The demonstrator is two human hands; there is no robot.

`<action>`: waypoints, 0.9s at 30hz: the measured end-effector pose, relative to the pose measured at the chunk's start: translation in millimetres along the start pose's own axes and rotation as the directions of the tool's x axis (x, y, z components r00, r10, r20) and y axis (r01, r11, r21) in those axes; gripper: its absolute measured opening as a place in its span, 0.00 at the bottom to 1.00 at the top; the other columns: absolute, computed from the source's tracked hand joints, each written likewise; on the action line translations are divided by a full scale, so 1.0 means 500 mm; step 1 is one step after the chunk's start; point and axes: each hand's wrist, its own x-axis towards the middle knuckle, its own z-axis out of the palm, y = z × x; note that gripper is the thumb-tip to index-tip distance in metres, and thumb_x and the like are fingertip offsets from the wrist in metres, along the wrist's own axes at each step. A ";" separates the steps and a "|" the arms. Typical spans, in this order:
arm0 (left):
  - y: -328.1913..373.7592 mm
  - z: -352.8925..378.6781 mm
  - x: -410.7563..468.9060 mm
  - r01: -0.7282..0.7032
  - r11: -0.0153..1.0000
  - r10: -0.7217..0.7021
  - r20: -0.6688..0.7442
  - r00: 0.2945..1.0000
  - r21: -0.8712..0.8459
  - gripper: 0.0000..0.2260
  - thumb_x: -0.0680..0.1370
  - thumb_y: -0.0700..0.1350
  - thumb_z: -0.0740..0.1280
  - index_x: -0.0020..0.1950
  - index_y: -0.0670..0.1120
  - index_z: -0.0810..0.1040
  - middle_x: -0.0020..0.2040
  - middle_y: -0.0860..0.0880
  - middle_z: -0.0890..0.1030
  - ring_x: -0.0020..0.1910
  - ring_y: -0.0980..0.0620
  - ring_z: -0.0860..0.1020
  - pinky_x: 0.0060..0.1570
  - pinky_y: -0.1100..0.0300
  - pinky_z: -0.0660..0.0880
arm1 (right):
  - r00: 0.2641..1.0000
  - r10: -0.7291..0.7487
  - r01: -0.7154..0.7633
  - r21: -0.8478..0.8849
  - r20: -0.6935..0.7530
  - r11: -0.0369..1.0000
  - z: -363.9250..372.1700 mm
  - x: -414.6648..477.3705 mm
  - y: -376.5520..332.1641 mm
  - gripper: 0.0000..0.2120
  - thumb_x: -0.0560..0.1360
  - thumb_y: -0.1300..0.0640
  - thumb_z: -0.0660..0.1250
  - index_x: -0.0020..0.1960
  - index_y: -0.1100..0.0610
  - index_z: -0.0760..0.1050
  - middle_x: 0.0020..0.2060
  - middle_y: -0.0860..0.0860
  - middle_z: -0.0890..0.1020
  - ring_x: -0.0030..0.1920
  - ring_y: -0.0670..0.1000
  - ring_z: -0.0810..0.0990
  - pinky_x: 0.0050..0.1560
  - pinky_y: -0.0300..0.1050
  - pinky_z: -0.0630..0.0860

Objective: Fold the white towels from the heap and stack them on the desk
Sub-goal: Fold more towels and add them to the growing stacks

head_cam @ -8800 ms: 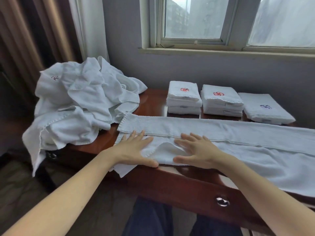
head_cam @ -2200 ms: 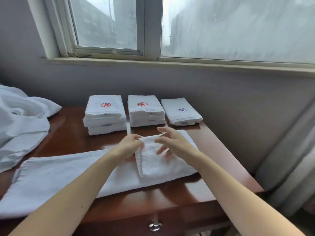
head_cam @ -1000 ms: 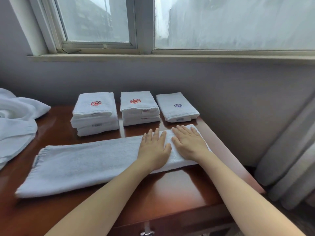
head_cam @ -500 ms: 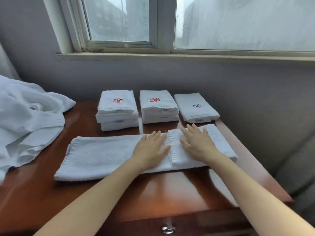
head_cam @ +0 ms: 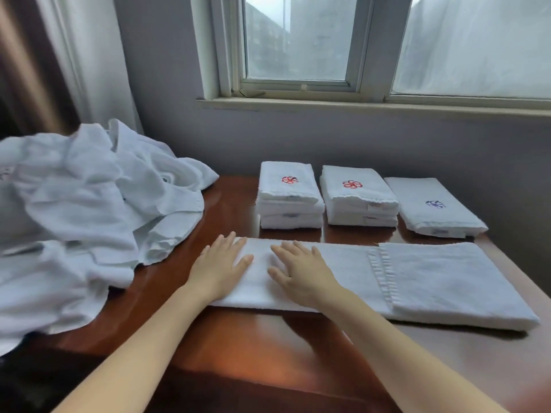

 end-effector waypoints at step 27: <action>0.050 -0.115 -0.013 -0.036 0.490 -0.110 -0.103 0.989 -0.871 0.12 0.76 0.40 0.70 0.58 0.44 0.76 0.52 0.48 0.82 0.51 0.51 0.81 0.52 0.57 0.78 | 0.995 0.061 -0.100 0.685 0.080 0.722 -0.038 -0.009 0.006 0.25 0.79 0.44 0.61 0.76 0.42 0.62 0.74 0.43 0.66 0.75 0.43 0.62 0.73 0.44 0.58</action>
